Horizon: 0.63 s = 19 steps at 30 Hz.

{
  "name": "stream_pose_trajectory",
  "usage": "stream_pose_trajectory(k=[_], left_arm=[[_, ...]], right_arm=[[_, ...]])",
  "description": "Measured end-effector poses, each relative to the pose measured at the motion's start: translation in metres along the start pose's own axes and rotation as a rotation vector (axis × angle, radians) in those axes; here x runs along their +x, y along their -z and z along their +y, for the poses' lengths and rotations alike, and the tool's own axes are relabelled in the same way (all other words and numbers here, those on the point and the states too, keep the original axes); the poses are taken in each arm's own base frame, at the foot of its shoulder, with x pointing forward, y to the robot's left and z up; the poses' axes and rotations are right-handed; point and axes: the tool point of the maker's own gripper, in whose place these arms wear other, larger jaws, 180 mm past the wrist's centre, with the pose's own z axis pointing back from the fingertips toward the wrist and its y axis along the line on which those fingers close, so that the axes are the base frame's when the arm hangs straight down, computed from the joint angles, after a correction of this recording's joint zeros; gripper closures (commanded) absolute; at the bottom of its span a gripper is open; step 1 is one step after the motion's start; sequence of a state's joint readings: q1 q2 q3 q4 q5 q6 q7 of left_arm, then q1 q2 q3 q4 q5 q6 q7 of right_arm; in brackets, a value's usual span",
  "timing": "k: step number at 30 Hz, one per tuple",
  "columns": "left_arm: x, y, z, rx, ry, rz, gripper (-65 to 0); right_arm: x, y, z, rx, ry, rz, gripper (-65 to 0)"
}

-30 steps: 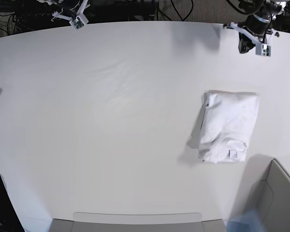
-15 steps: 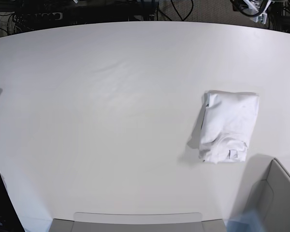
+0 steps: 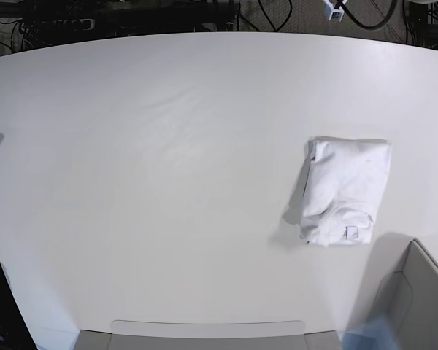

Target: Fold the T-shirt properly

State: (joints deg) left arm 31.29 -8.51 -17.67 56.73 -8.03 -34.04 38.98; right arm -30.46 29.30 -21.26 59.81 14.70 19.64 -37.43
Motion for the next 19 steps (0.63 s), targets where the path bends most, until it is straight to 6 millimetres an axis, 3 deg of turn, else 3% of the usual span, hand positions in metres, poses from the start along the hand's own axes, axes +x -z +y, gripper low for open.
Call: stream_pose_trajectory(k=[4,10,15,19], left_arm=[[0.003,0.034,-0.018,-0.059,-0.028,0.042,0.0],[0.027,0.042,-0.020,-0.060,0.003,0.021,0.0],[0.042,0.048,-0.025,-0.075,-0.021,-0.016,0.0],[0.047,0.051,-0.031,-0.086,-0.021,-0.031,0.0]], right_arm=[[0.010,0.018,-0.020,-0.018,-0.020,-0.030,0.0],[0.008,0.044,-0.018,0.003,-0.075,-0.136,0.0],[0.009,0.035,-0.050,-0.059,-0.060,-0.332,0.0],[0.014,0.036,-0.052,-0.063,-0.061,-0.347,0.0]])
